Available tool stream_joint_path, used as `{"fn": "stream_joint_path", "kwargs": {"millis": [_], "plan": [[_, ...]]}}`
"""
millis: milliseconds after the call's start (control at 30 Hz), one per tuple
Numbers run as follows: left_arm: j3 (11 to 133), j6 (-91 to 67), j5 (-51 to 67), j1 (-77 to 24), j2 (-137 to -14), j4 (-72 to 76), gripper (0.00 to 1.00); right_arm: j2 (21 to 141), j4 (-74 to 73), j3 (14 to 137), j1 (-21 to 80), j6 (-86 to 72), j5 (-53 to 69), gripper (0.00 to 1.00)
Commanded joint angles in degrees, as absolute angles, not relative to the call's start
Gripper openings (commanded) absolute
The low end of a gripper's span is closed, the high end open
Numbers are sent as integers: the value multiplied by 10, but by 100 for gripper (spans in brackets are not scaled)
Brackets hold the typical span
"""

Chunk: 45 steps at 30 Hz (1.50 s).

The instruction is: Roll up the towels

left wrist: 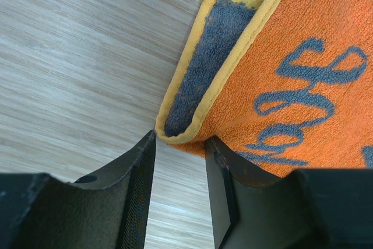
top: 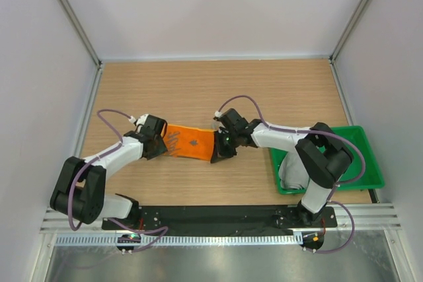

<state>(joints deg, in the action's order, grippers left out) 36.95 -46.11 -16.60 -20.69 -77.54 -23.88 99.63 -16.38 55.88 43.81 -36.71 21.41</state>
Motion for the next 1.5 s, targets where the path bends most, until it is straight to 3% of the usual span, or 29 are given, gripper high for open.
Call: {"fn": "stream_joint_path", "kwargs": {"millis": [0, 267, 600, 1033, 1133, 1233, 1367, 1467], "plan": [[387, -466, -186, -204, -780, -250, 40, 965, -164, 619, 439, -358, 247, 1], [394, -466, -190, -204, -790, -256, 40, 1041, -139, 657, 407, -362, 265, 1], [404, -453, -179, -185, -805, -255, 40, 1113, -63, 575, 392, -370, 272, 1], [521, -413, -192, -163, -877, -278, 37, 1018, -51, 495, 431, -408, 258, 1], [533, -410, -199, -162, -866, -287, 38, 979, -102, 519, 430, -386, 239, 7], [548, -405, -216, -162, -839, -307, 43, 949, -159, 557, 430, -364, 227, 19], [574, -396, -221, -162, -810, -327, 59, 932, -219, 610, 429, -343, 209, 29], [588, -391, -211, -167, -786, -338, 64, 939, -241, 649, 424, -330, 204, 31]]}}
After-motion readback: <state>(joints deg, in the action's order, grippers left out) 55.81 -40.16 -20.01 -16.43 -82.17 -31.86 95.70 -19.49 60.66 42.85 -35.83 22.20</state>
